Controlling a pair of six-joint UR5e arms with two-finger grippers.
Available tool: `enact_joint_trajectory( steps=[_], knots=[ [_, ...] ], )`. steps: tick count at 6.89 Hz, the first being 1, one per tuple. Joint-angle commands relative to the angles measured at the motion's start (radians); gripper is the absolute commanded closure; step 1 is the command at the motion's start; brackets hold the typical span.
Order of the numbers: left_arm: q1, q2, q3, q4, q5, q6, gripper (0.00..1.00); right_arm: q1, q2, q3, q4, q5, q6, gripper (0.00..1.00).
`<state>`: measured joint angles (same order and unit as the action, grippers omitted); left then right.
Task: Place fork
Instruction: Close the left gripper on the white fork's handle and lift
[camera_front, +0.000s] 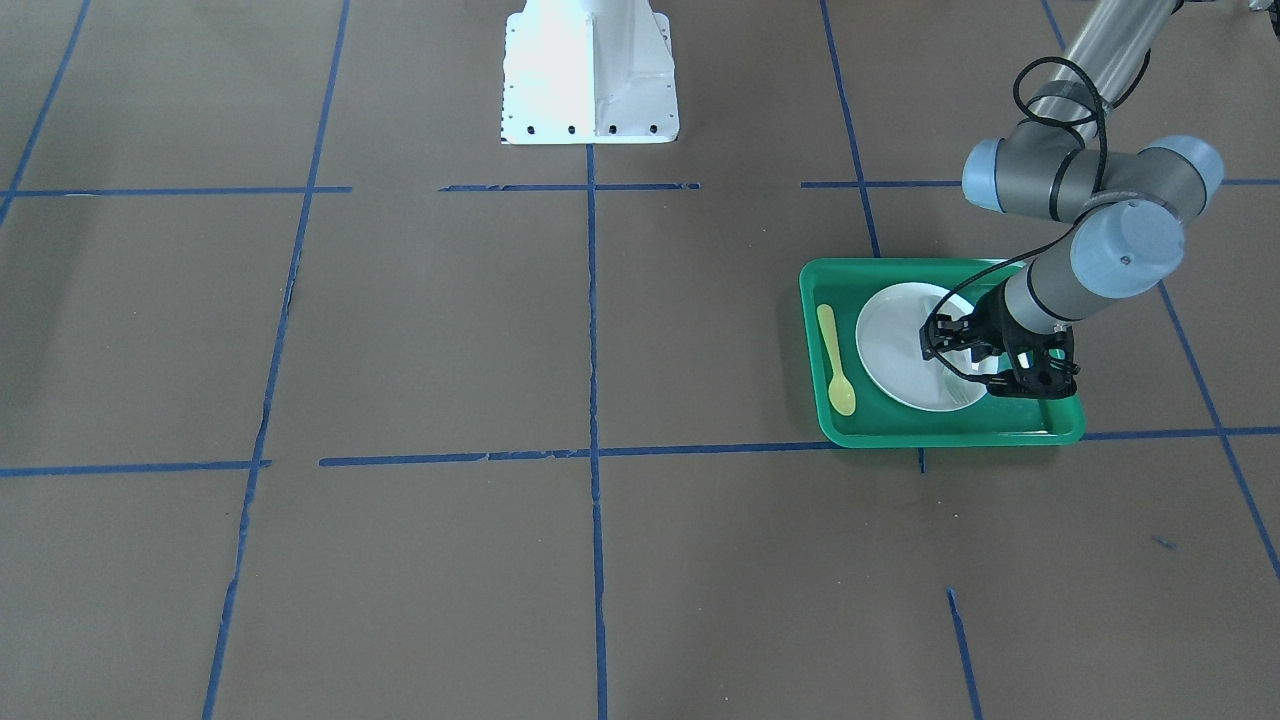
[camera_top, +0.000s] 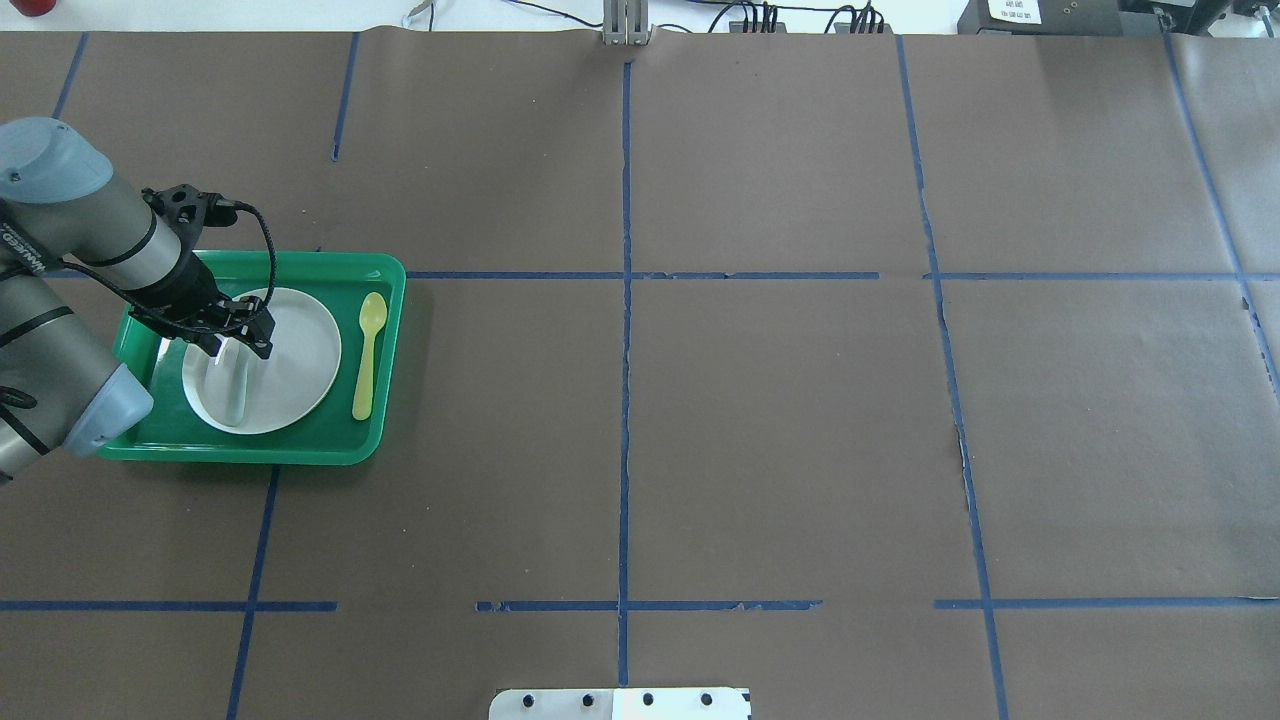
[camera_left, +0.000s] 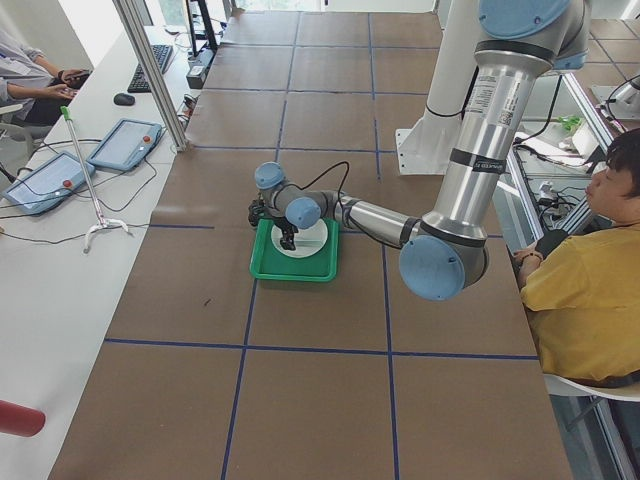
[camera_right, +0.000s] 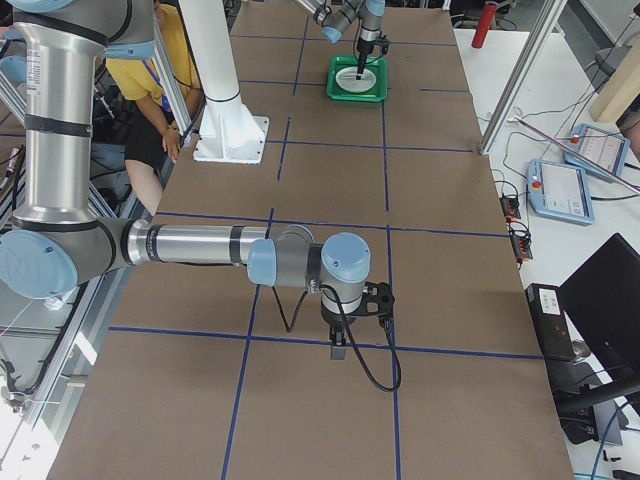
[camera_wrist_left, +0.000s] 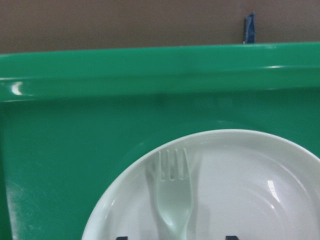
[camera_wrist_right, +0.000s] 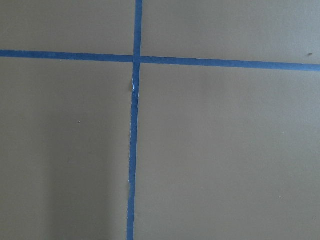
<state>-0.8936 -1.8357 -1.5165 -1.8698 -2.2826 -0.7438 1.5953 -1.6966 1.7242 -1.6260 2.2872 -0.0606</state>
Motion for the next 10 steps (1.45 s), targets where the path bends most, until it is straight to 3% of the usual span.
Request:
enact_joint_trajectory(
  steps=[1, 2, 3, 4, 7, 9, 10],
  knots=[
    [0.002, 0.001, -0.002, 0.001, -0.002, 0.000, 0.49, 0.000, 0.000, 0.000, 0.000, 0.000, -0.001, 0.00],
    [0.002, 0.001, -0.002, 0.001, 0.000, 0.000, 0.75, 0.000, 0.000, 0.000, 0.000, 0.000, 0.001, 0.00],
    [0.002, 0.001, -0.002, 0.003, 0.002, 0.000, 0.94, 0.000, 0.000, 0.000, 0.000, 0.000, -0.001, 0.00],
    [0.002, 0.001, -0.002, 0.003, 0.002, -0.002, 1.00, 0.000, 0.000, 0.000, 0.000, 0.000, -0.001, 0.00],
    [0.002, 0.010, -0.019, 0.003, 0.000, -0.002, 1.00, 0.000, 0.000, 0.000, 0.000, 0.000, 0.001, 0.00],
    [-0.016, 0.118, -0.191, 0.006, -0.002, 0.012, 1.00, 0.000, 0.000, 0.000, 0.000, 0.000, -0.001, 0.00],
    [-0.066, 0.143, -0.194, 0.004, 0.001, 0.036, 1.00, 0.000, 0.000, 0.000, 0.000, 0.000, 0.001, 0.00]
  ],
)
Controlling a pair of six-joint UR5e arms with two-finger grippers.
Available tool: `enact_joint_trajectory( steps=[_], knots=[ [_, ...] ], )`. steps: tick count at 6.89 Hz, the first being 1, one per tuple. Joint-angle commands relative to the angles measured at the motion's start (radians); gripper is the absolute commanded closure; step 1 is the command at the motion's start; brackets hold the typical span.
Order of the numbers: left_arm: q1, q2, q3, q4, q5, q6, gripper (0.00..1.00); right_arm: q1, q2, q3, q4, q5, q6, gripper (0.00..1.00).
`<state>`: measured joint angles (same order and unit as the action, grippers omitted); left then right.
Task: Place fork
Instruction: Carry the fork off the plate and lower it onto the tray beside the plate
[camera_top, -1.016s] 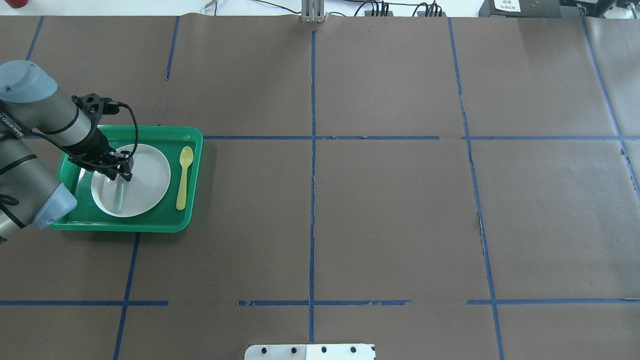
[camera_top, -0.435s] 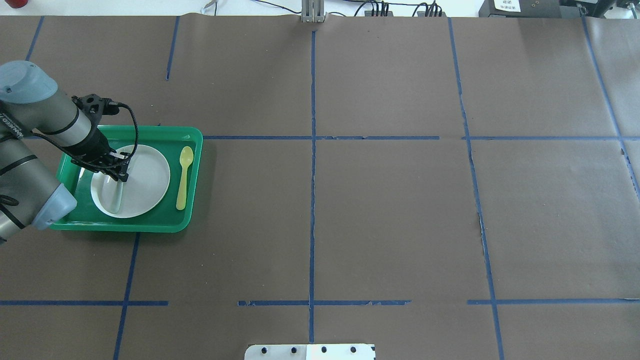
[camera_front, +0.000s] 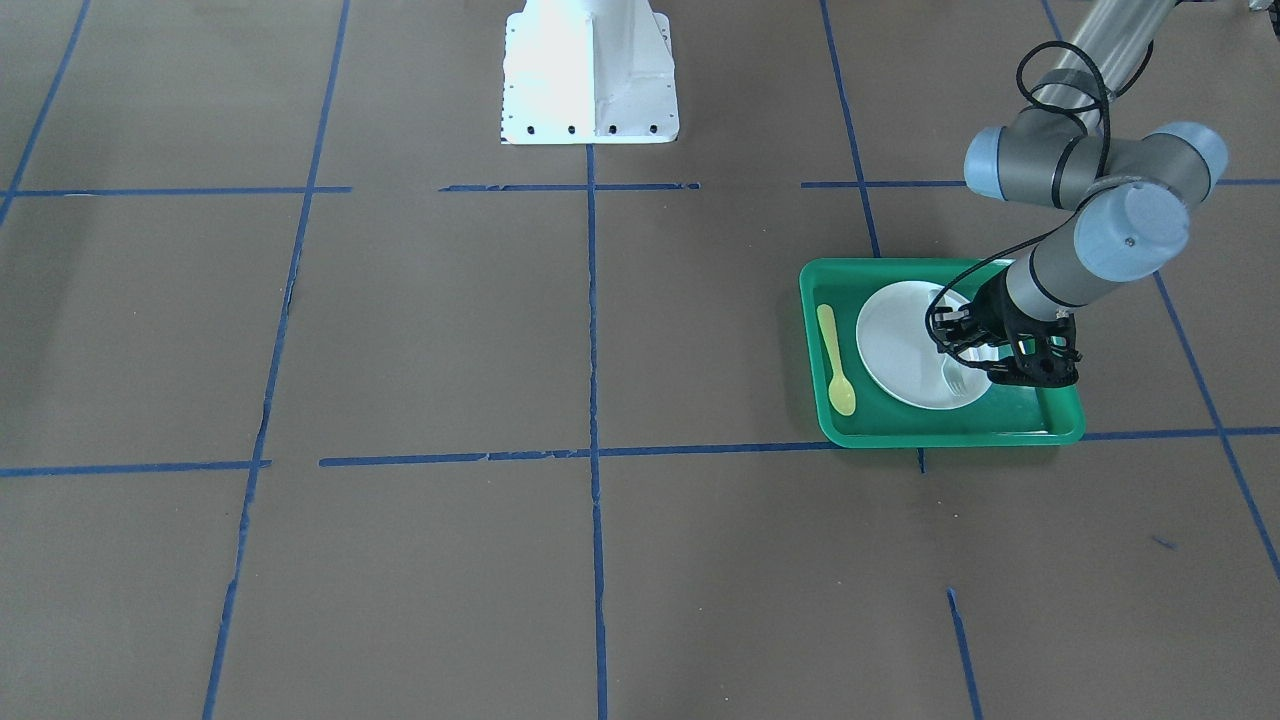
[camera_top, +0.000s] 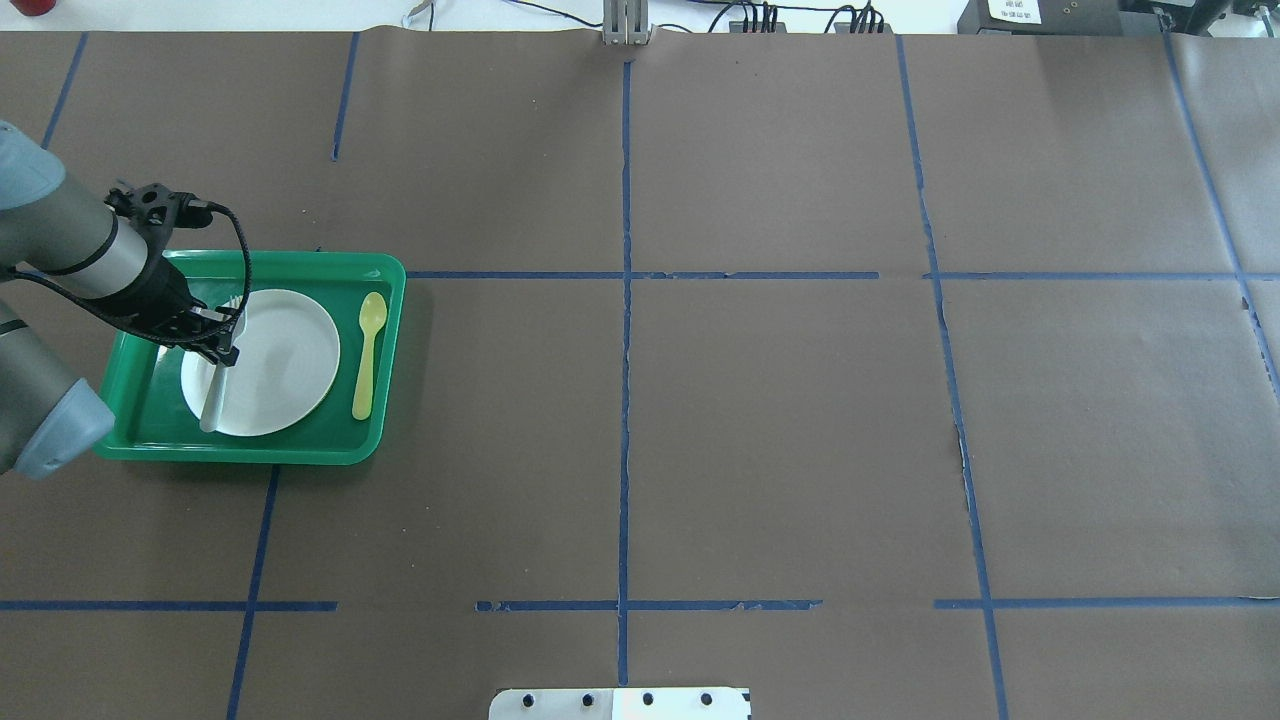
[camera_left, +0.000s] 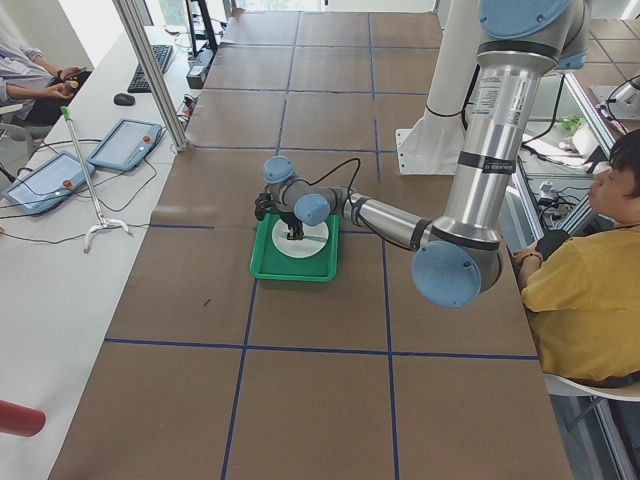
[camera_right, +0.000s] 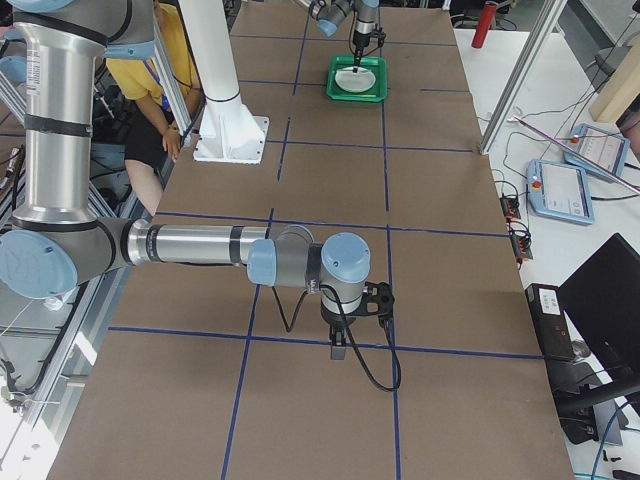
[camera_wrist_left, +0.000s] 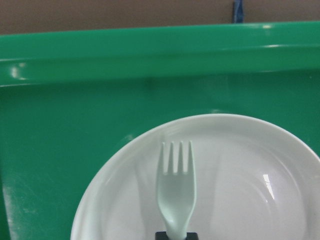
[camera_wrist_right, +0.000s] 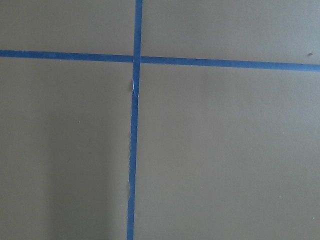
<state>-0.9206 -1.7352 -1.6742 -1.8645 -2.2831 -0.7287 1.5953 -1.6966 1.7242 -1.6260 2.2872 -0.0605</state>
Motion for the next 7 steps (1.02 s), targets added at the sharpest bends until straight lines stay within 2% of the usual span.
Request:
enact_joint_trajectory(
  steps=[1, 3, 5, 7],
  knots=[
    [-0.072, 0.051, -0.023, -0.001, 0.004, 0.085, 1.00, 0.000, 0.000, 0.000, 0.000, 0.000, 0.001, 0.00],
    [-0.095, 0.060, 0.052, -0.002, 0.002, 0.095, 1.00, 0.000, 0.000, 0.000, 0.000, 0.000, -0.001, 0.00],
    [-0.090, 0.007, 0.143, -0.008, -0.001, 0.078, 1.00, 0.000, 0.000, 0.000, 0.000, 0.000, -0.001, 0.00],
    [-0.083, -0.029, 0.169, -0.012, -0.001, 0.040, 1.00, 0.000, 0.000, 0.000, 0.000, 0.000, 0.001, 0.00]
  ],
)
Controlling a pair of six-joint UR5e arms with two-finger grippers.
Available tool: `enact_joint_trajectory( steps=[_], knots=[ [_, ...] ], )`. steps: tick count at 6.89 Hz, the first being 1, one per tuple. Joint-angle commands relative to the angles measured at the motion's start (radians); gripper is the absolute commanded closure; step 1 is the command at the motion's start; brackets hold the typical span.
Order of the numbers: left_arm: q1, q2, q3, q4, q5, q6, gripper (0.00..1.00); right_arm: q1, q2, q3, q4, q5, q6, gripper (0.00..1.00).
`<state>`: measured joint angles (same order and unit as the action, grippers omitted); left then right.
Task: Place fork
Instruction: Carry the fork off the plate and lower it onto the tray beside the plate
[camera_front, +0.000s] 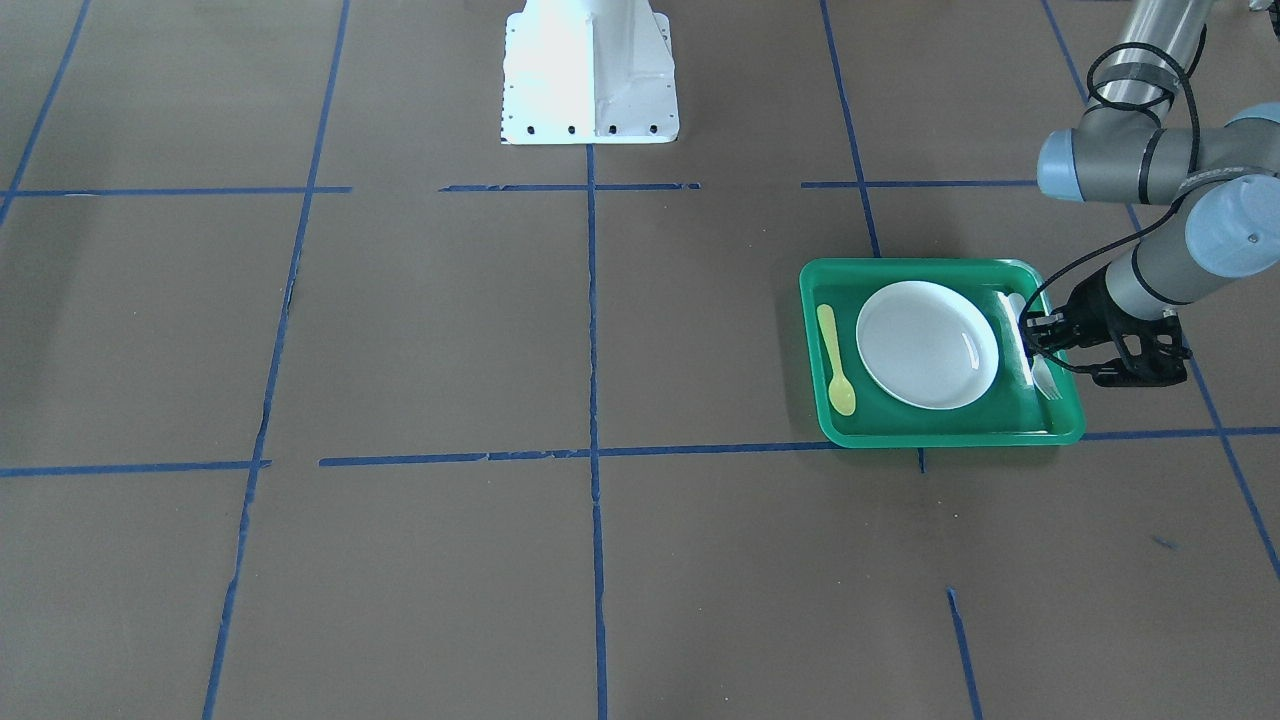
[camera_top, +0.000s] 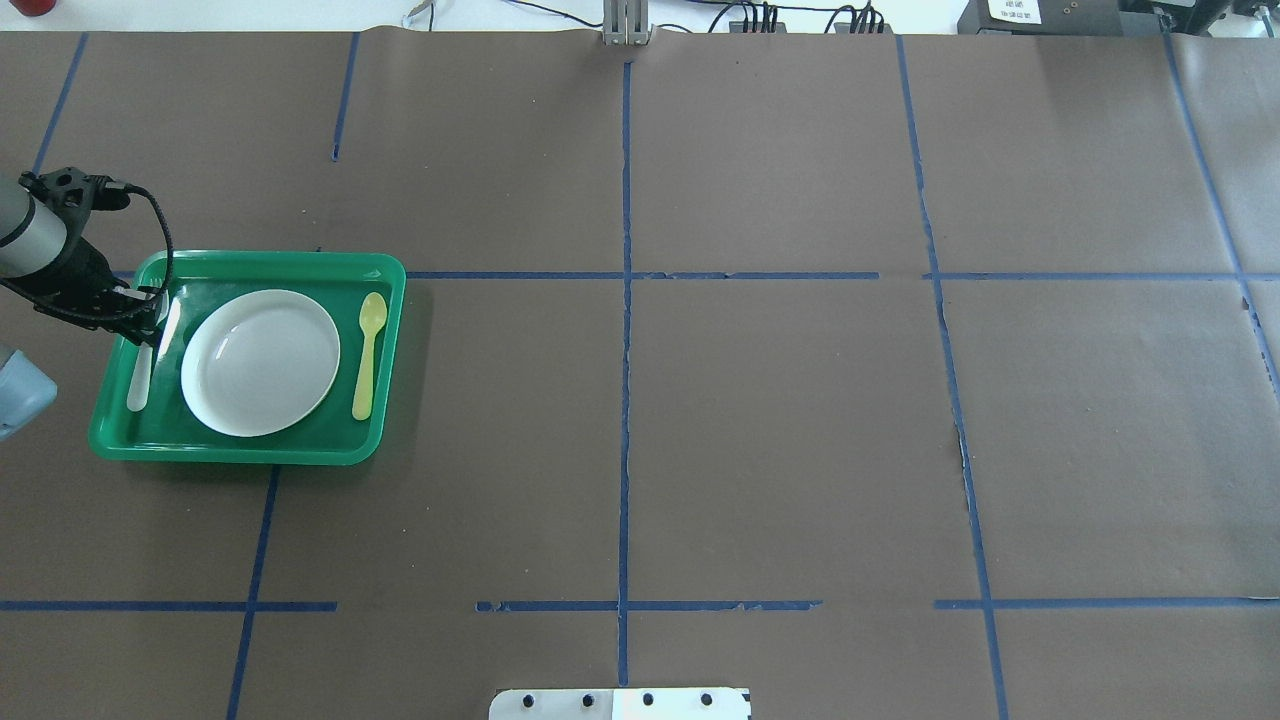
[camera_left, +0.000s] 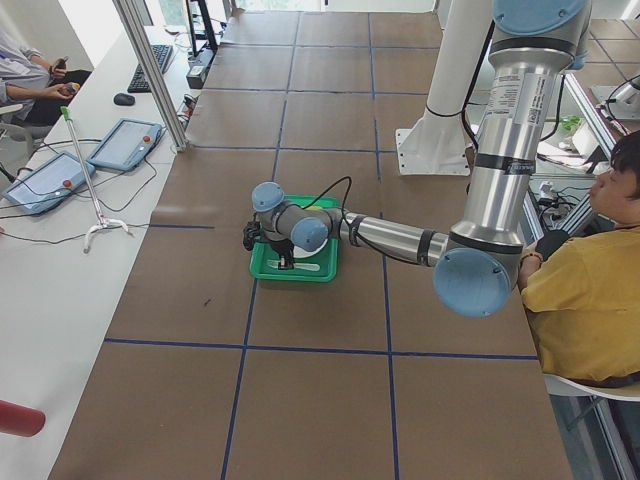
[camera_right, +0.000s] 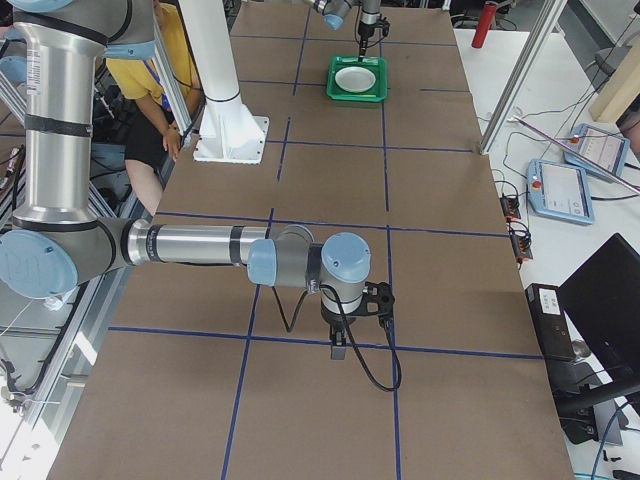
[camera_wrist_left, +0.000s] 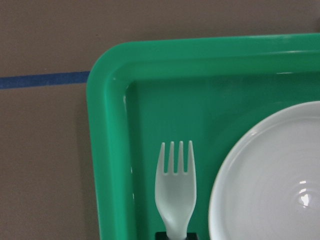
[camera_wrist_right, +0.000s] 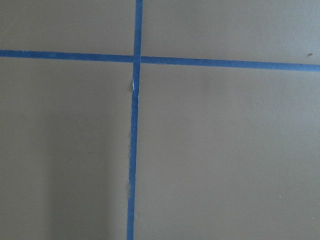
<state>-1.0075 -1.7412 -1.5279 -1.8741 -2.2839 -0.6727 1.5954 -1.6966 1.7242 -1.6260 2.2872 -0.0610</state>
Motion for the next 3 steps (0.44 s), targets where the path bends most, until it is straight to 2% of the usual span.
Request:
enact_joint_trajectory(
  steps=[1, 3],
  knots=[
    [0.009, -0.023, 0.032, -0.002, 0.000, -0.016, 1.00, 0.000, 0.000, 0.000, 0.000, 0.000, 0.000, 0.00],
    [0.024, -0.023, 0.045, -0.004, 0.000, -0.016, 1.00, 0.000, 0.000, 0.000, 0.000, 0.000, 0.000, 0.00]
  ],
)
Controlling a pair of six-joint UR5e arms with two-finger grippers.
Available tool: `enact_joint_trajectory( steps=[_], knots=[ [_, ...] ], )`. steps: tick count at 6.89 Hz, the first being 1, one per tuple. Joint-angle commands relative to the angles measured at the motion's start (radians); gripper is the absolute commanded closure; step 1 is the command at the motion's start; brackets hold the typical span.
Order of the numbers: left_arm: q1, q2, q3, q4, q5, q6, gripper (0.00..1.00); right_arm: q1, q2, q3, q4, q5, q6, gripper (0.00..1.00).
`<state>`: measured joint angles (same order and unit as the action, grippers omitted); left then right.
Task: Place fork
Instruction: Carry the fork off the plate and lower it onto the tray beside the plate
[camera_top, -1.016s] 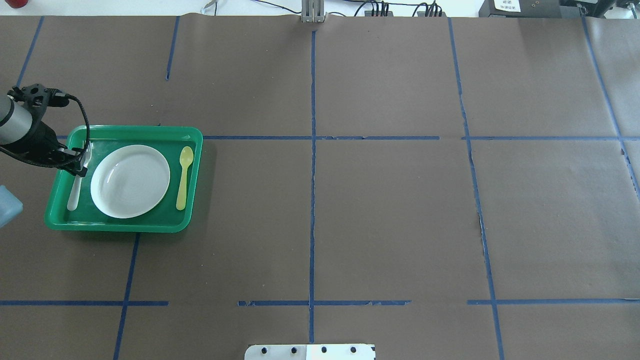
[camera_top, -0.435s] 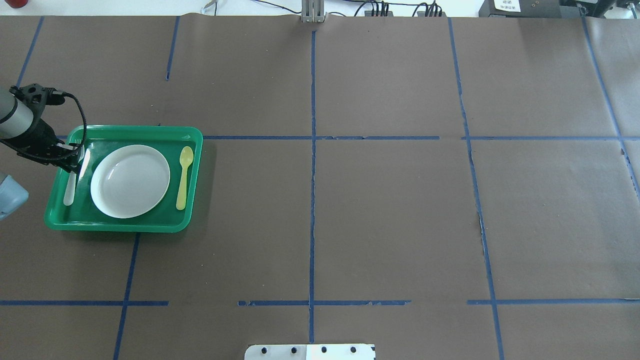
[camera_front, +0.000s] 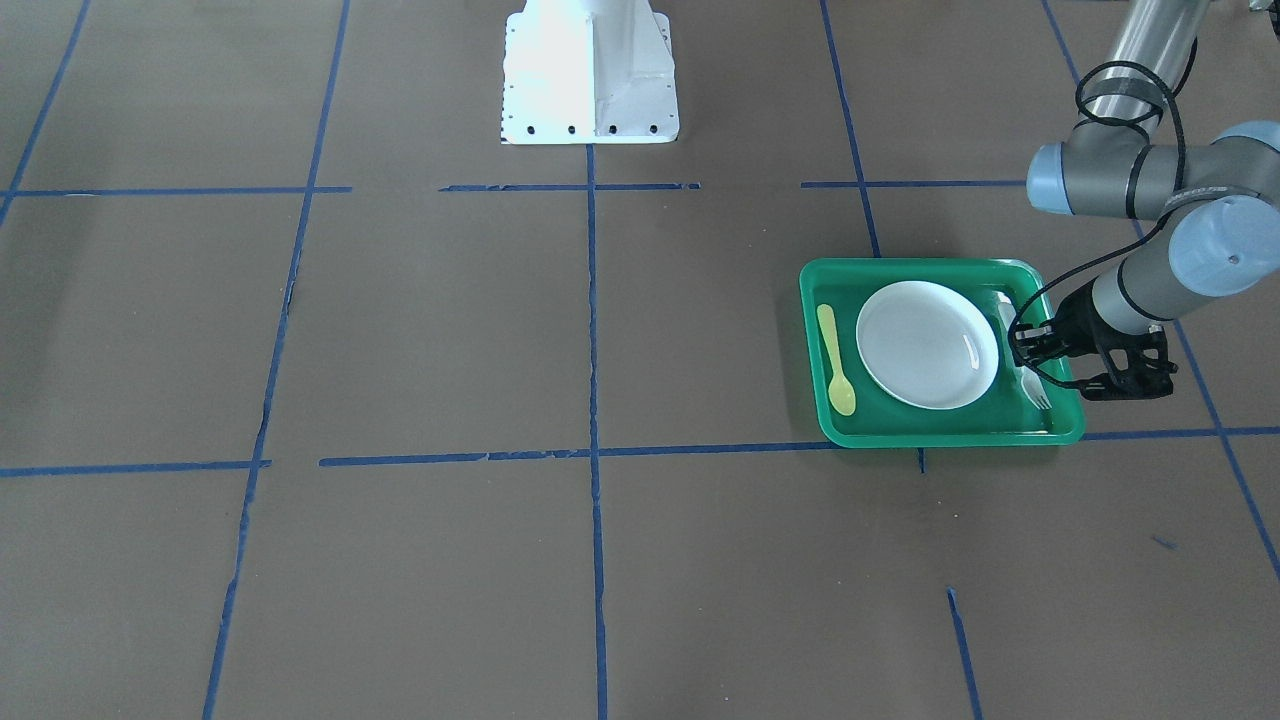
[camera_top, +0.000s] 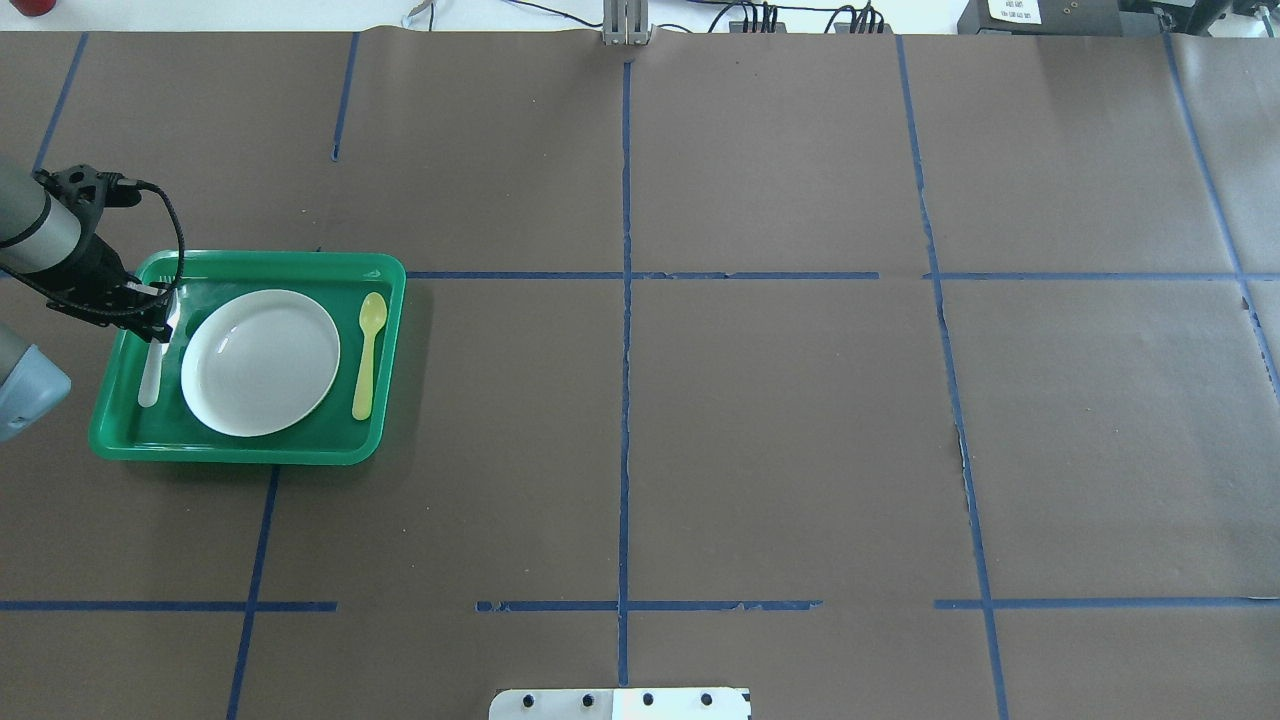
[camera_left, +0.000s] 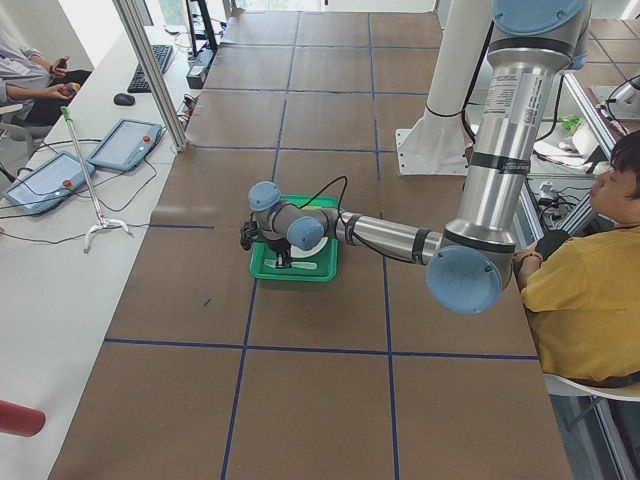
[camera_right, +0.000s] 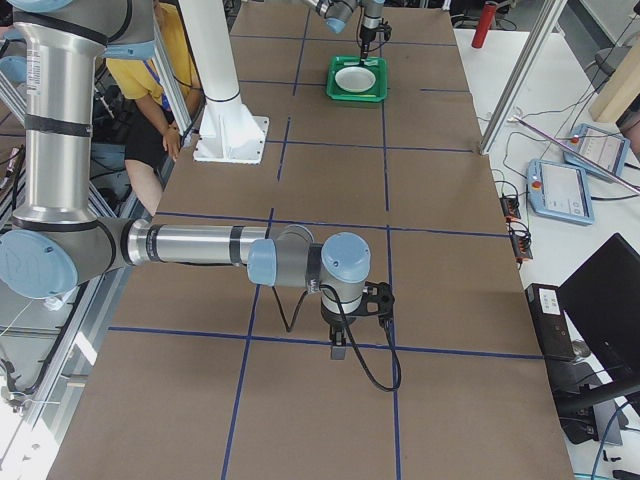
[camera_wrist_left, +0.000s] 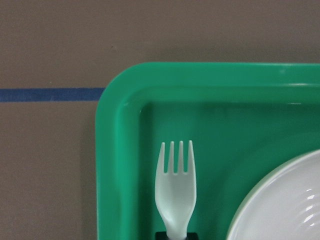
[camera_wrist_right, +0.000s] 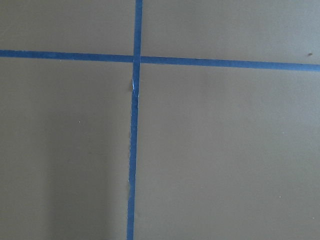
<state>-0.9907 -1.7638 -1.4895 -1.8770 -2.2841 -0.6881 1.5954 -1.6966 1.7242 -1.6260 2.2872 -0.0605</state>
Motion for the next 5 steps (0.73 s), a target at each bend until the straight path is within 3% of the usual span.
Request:
enact_joint_trajectory(
  steps=[1, 2, 4, 5],
  knots=[
    [0.007, -0.002, 0.003, -0.002, -0.002, 0.008, 0.49, 0.000, 0.000, 0.000, 0.000, 0.000, -0.001, 0.00],
    [0.007, -0.002, -0.001, -0.001, -0.002, 0.010, 0.10, 0.000, 0.000, 0.000, 0.000, 0.000, -0.001, 0.00],
    [-0.014, 0.004, -0.014, 0.002, 0.003, 0.022, 0.14, 0.000, 0.000, 0.000, 0.000, 0.000, 0.001, 0.00],
    [-0.078, 0.003, -0.027, 0.010, 0.003, 0.083, 0.17, 0.000, 0.000, 0.000, 0.000, 0.000, -0.001, 0.00]
  ],
)
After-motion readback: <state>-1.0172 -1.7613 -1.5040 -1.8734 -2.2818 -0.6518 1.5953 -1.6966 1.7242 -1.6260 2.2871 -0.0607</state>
